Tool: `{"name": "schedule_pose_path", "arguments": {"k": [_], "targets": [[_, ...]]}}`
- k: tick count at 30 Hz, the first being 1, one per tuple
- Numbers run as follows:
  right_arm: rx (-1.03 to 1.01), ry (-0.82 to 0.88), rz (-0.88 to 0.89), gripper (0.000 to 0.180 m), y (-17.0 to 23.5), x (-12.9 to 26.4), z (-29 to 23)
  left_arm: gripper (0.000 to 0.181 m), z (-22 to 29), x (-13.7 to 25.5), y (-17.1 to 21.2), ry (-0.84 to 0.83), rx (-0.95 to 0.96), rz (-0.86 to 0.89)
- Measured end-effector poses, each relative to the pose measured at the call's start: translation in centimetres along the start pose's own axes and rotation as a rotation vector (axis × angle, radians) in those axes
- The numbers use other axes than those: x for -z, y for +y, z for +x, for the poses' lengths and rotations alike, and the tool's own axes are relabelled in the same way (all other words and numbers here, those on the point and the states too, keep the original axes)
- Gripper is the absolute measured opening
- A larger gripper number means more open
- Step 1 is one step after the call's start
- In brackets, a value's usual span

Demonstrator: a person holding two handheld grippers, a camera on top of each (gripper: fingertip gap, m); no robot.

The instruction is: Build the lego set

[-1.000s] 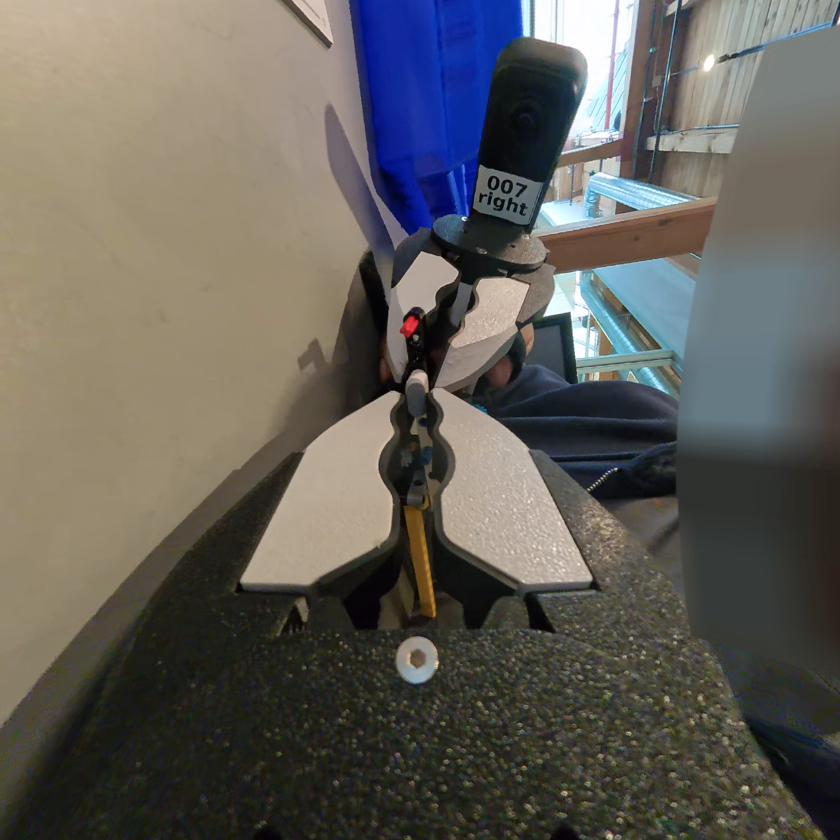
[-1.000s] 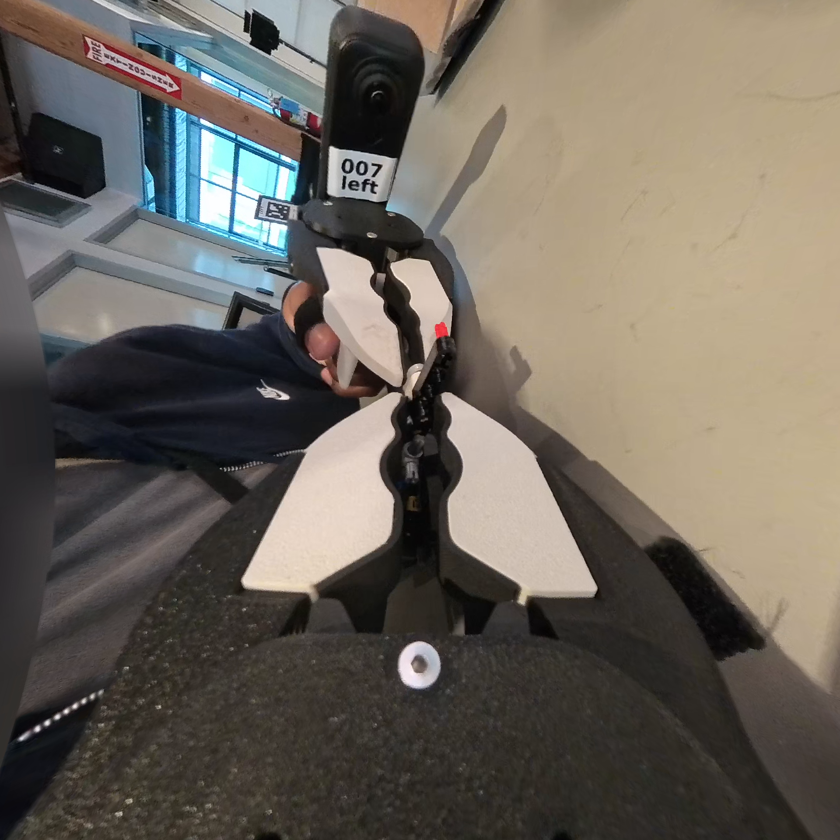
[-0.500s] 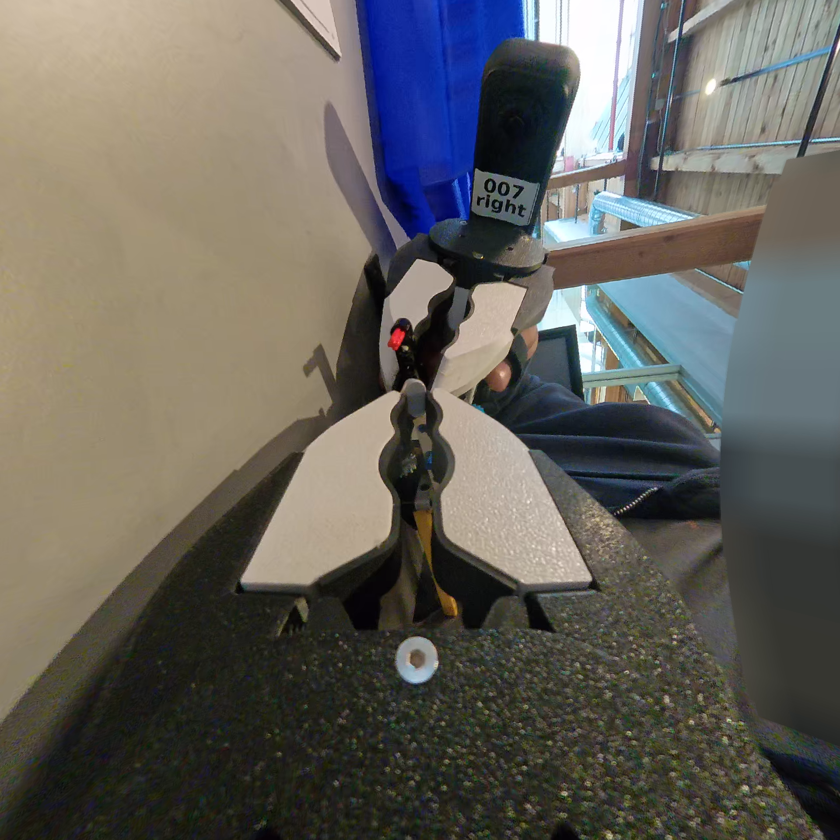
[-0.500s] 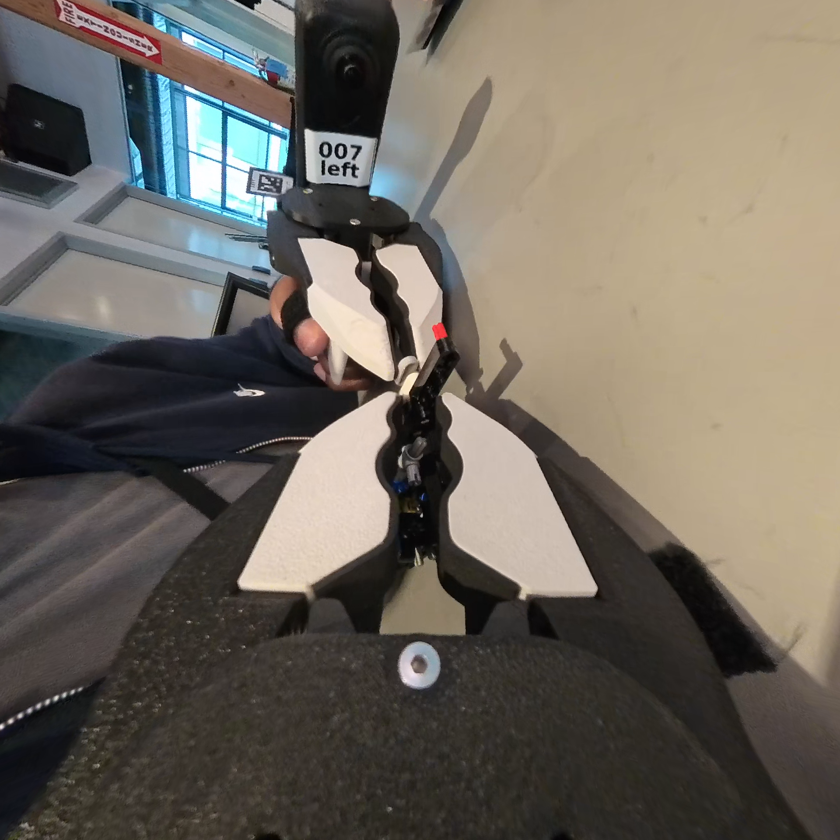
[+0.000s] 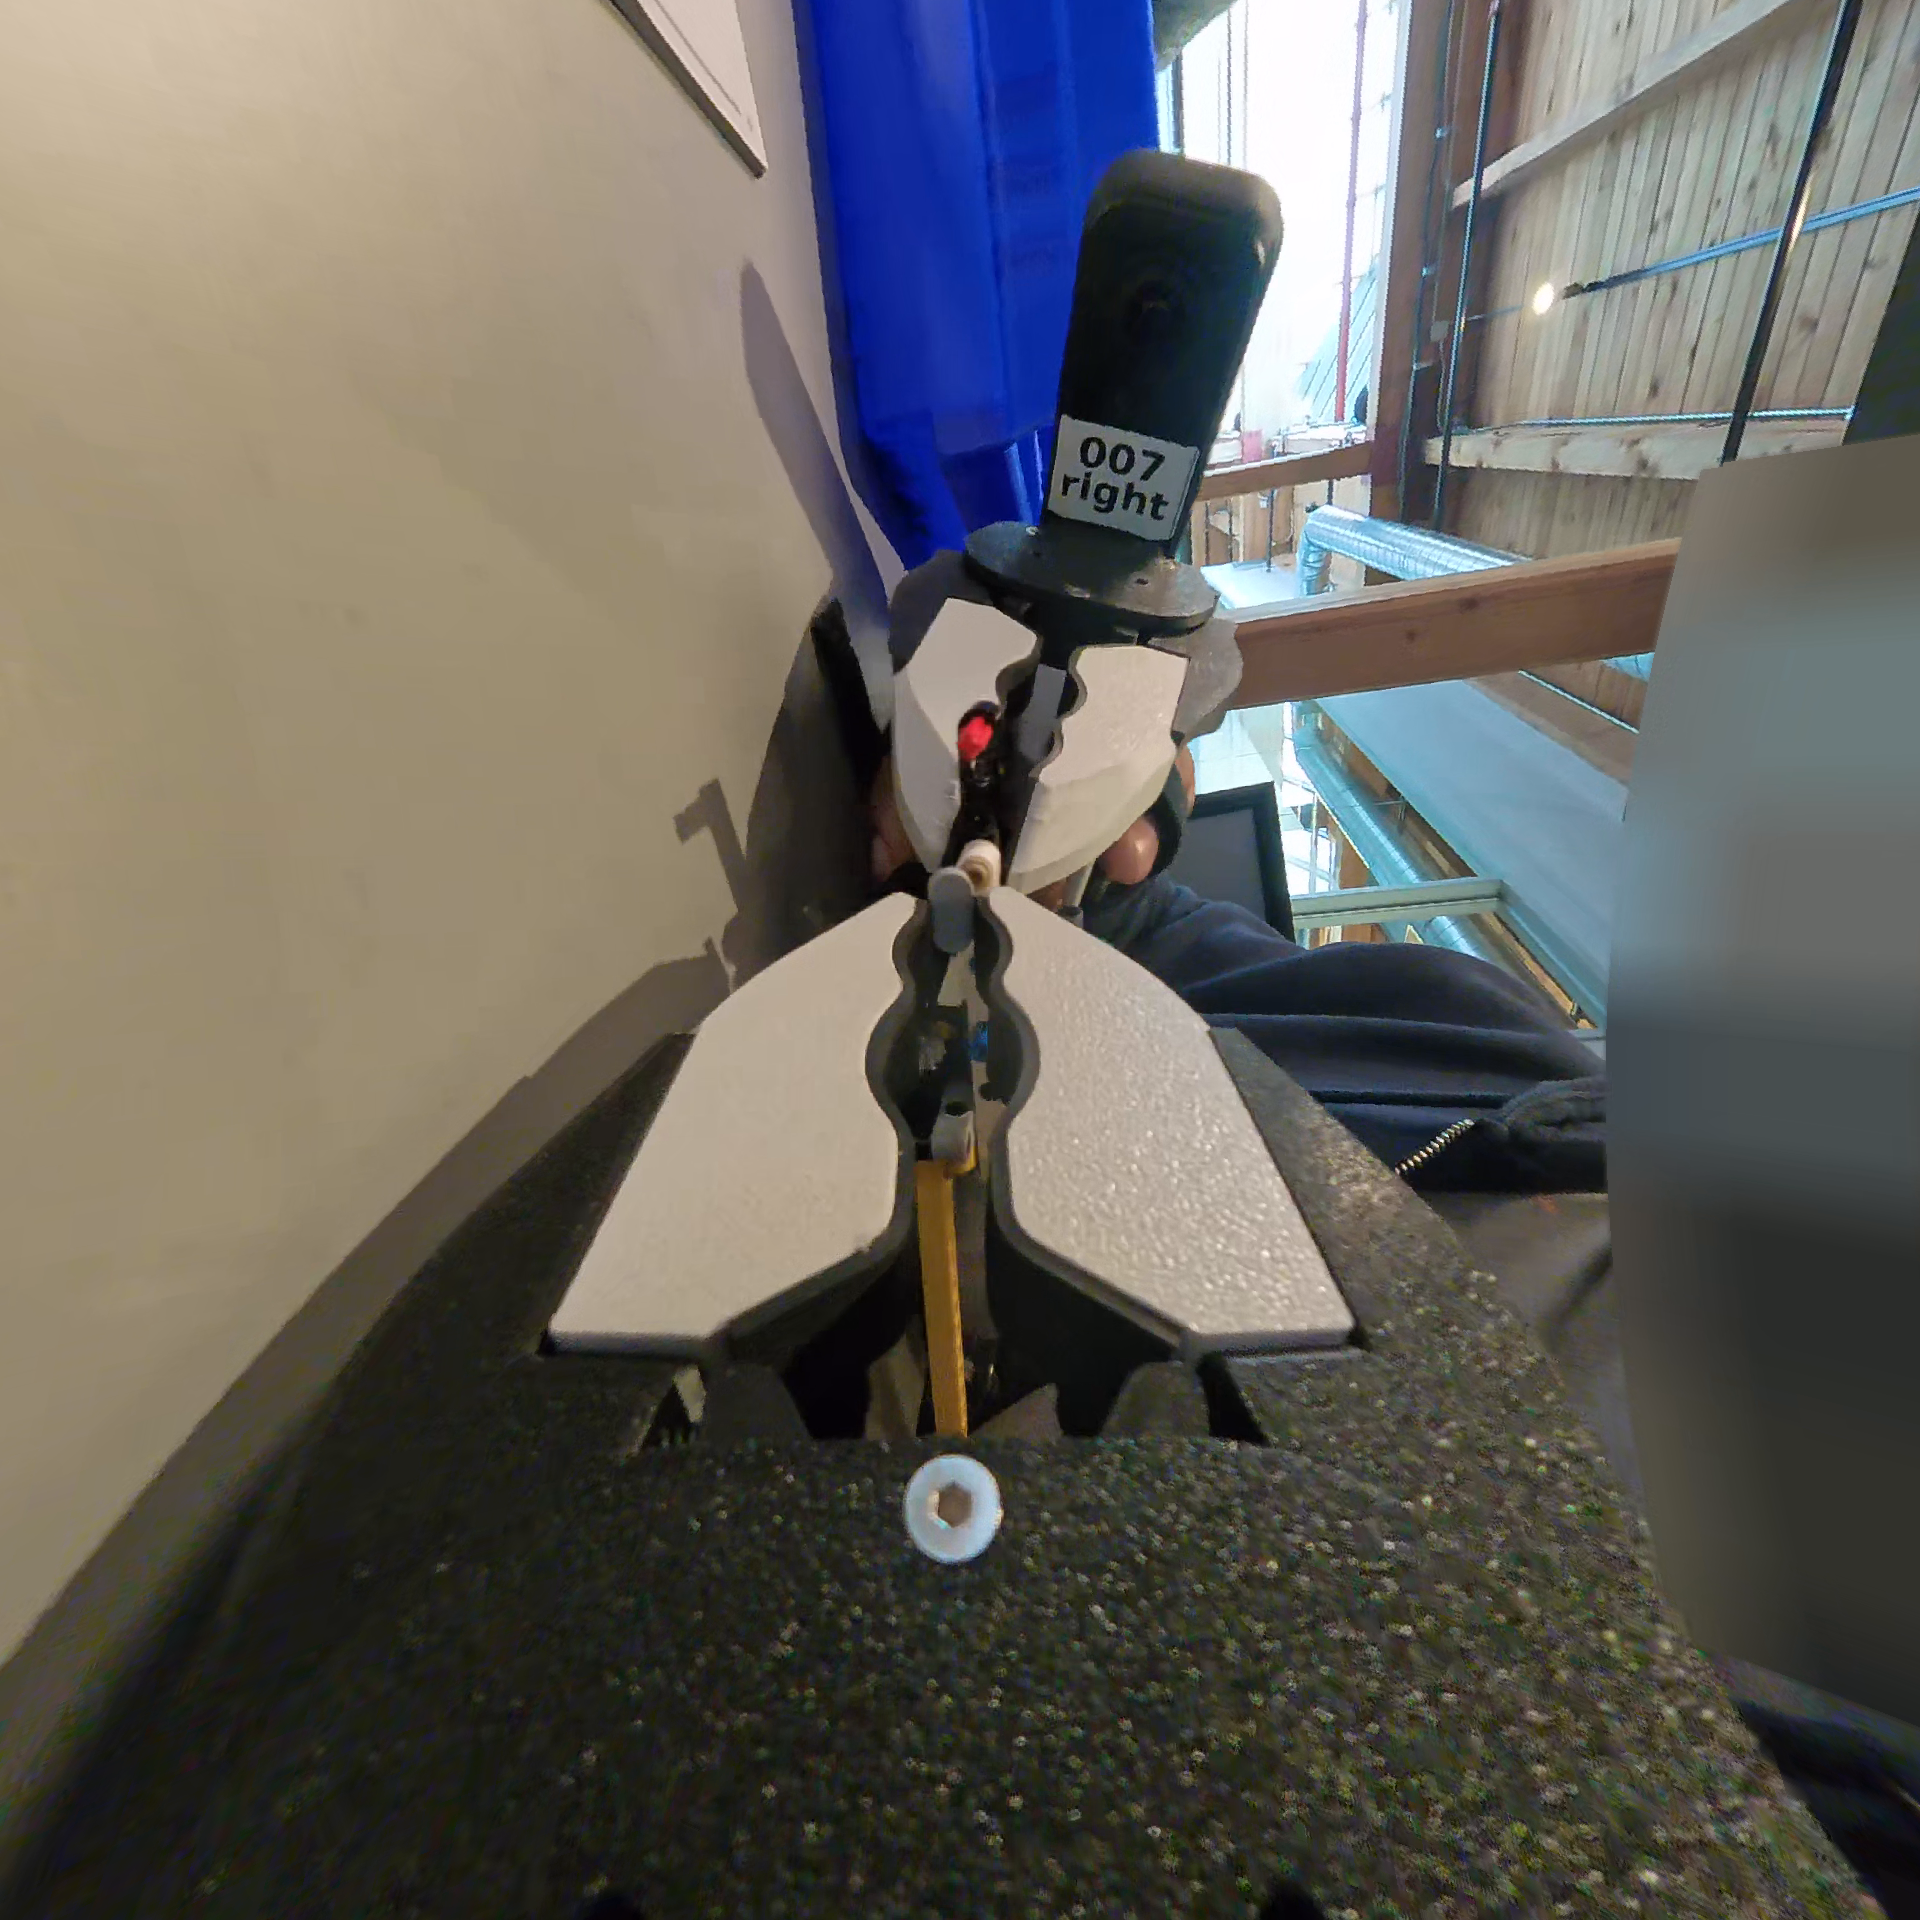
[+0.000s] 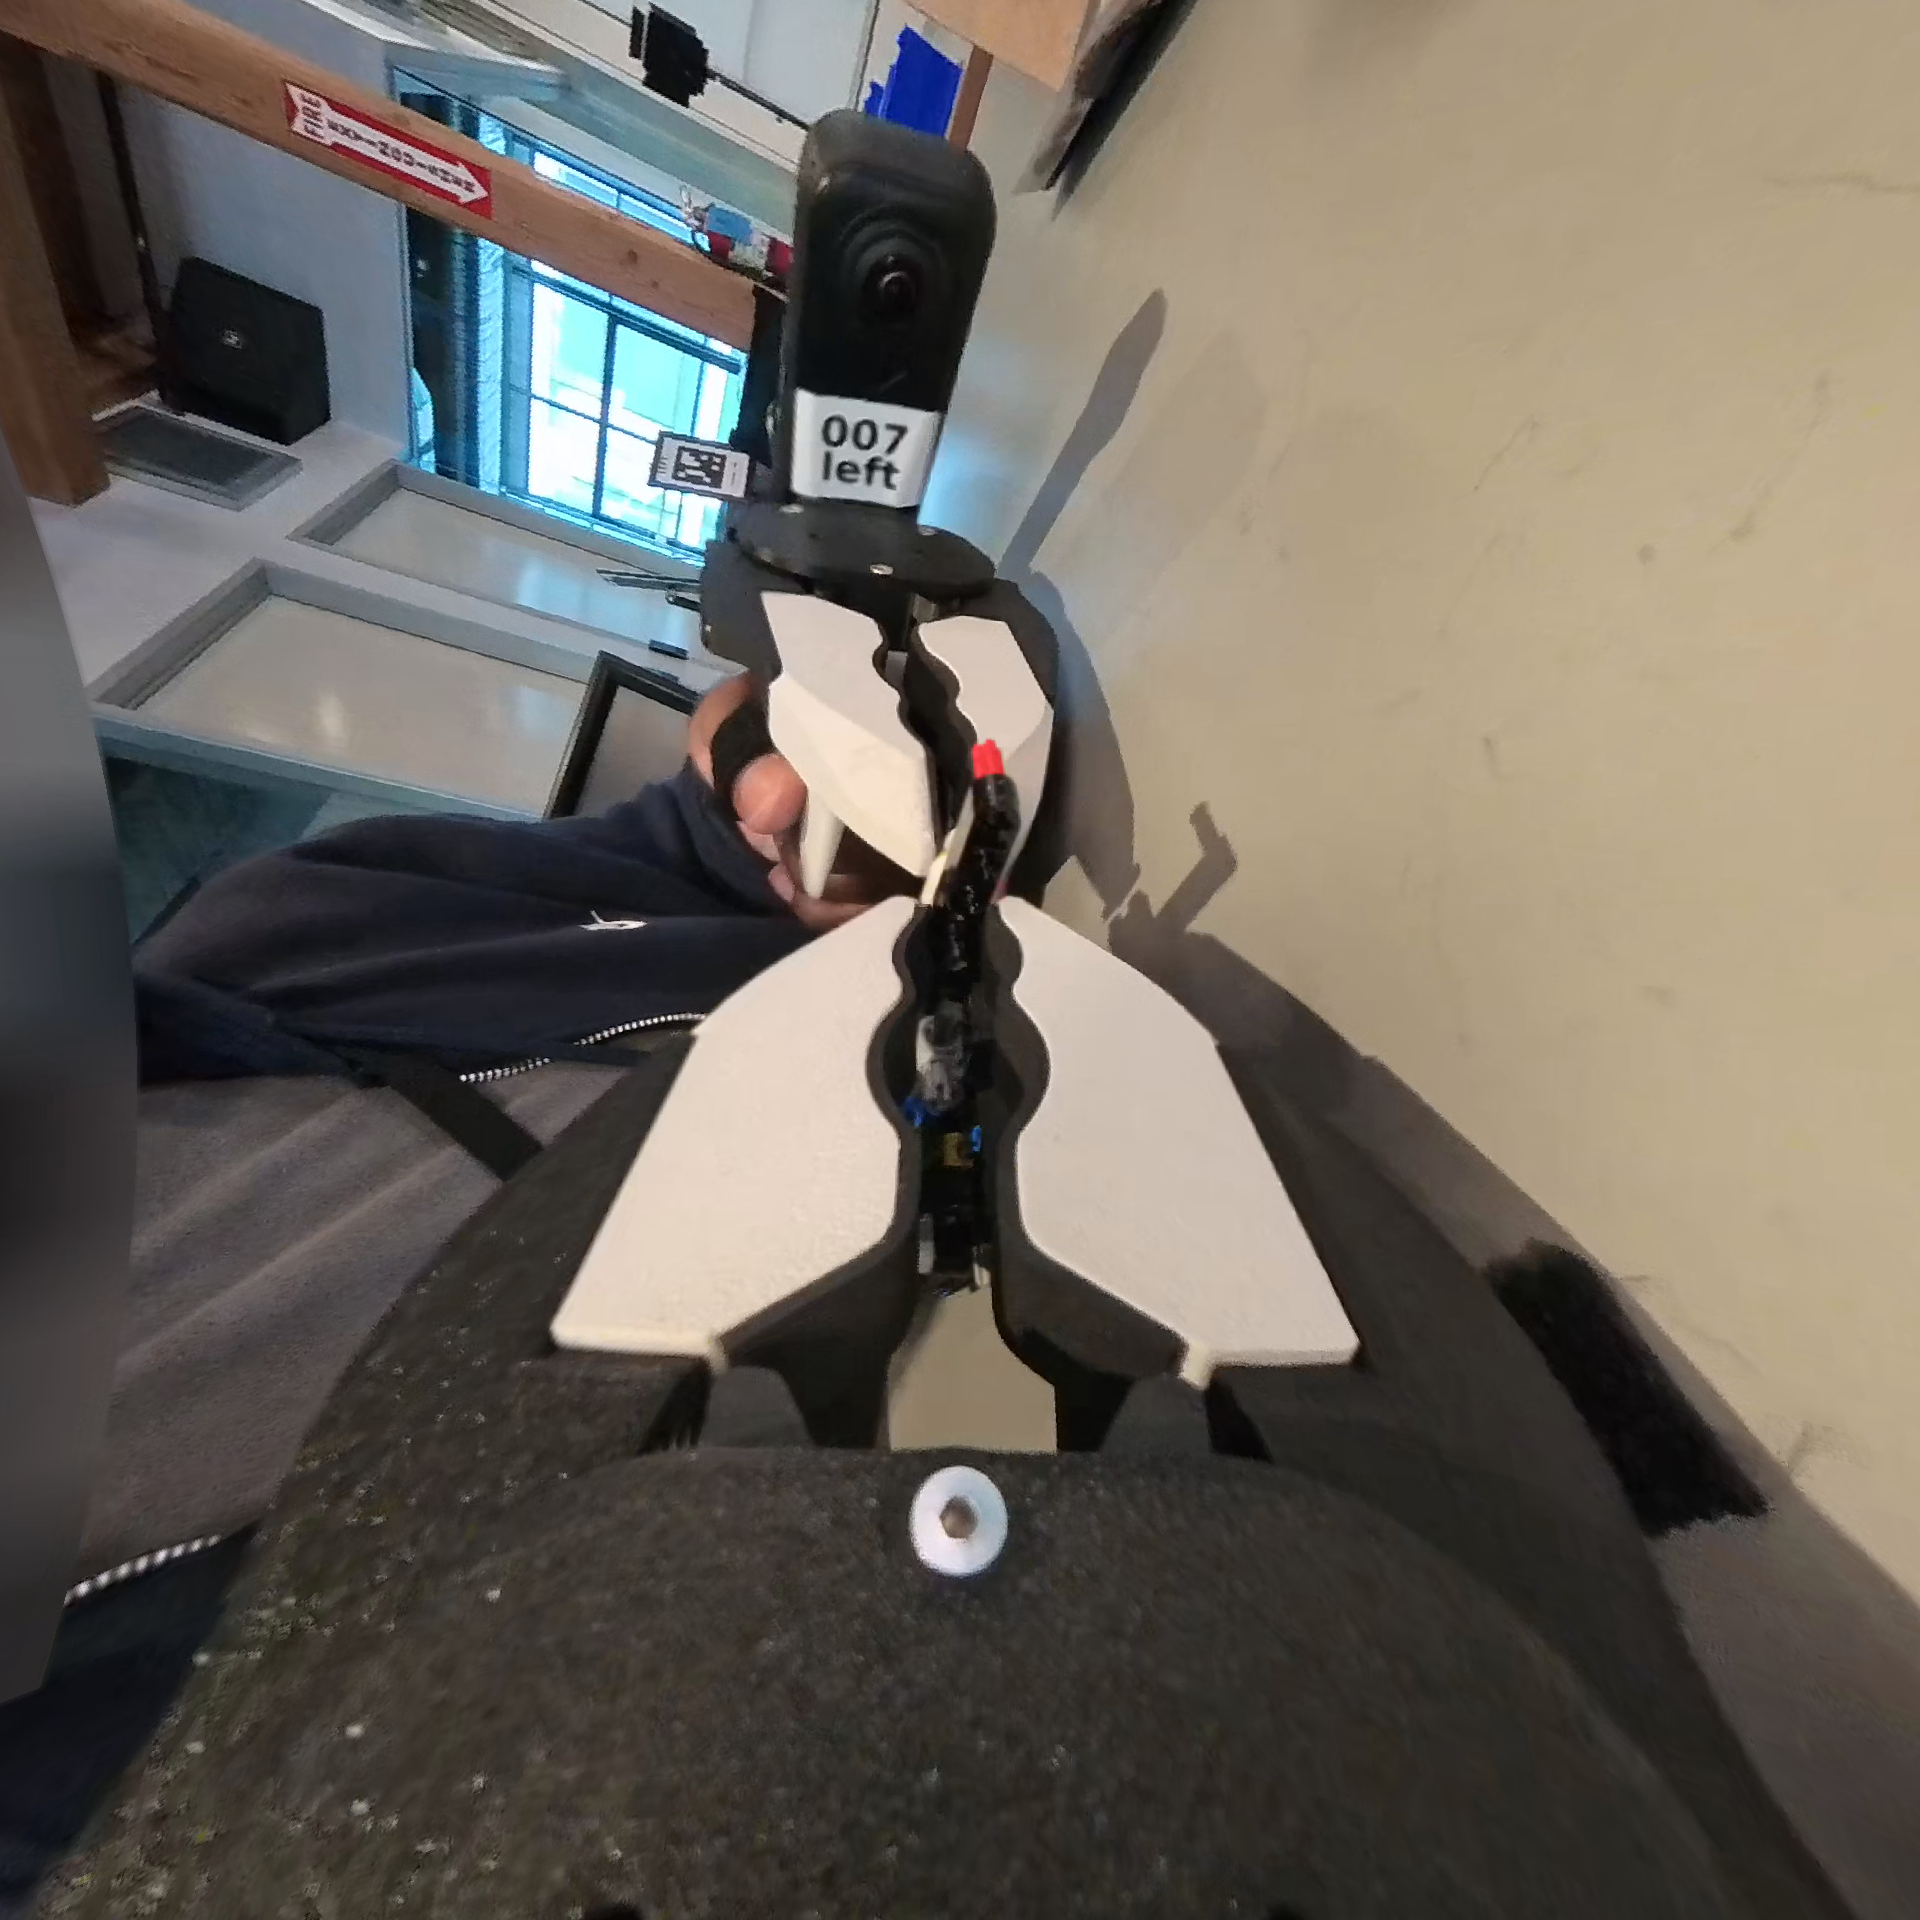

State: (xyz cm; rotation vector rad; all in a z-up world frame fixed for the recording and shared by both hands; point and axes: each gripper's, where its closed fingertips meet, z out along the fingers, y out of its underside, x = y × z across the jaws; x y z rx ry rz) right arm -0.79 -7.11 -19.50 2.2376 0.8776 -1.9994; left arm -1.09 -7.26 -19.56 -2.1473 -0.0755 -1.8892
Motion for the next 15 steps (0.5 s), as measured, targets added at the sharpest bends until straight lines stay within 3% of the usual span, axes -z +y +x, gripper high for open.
{"name": "schedule_pose_path", "arguments": {"k": [15], "targets": [[0.027, -0.065, -0.002, 0.009, 0.1, 0.2, -1.0, 0.007, 1.6, -0.3, 0.4, 0.111, -0.041, -0.045]]}}
